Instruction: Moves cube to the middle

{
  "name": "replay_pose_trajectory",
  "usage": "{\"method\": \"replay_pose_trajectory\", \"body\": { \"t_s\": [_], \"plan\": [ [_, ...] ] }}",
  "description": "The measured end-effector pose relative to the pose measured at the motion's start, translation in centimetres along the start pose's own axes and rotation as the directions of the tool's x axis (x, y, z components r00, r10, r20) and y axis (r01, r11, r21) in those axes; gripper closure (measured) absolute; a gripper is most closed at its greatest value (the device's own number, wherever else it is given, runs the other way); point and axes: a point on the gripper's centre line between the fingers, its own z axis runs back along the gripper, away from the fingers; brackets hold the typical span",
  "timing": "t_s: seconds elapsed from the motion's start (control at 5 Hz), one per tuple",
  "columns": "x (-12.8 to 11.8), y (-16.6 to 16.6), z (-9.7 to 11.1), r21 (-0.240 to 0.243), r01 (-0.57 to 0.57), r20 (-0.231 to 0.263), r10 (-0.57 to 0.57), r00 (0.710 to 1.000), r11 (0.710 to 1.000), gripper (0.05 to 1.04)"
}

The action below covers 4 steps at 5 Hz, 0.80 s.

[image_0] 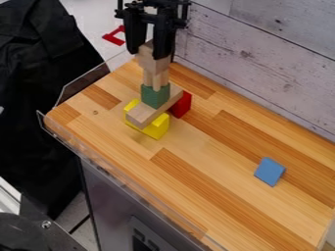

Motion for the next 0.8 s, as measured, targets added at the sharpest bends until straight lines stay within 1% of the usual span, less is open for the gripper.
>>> {"method": "replay_pose_trajectory", "body": {
  "t_s": [0.2,0.4,0.6,0.8],
  "plan": [
    [0.0,-0.3,0.4,0.022,-0.002,-0.005,0.002,1.000,1.000,0.528],
    [-0.1,-1.3,1.7,0.060,0.005,0.003,-0.005,1.000,0.998,0.528],
    [-0.4,-3.2,3.0,0.102,0.032,0.016,-0.034,0.999,0.994,0.528],
    [-0.3,-5.0,2.8,0.111,0.054,0.015,-0.056,0.998,0.992,0.528]
  ]
}}
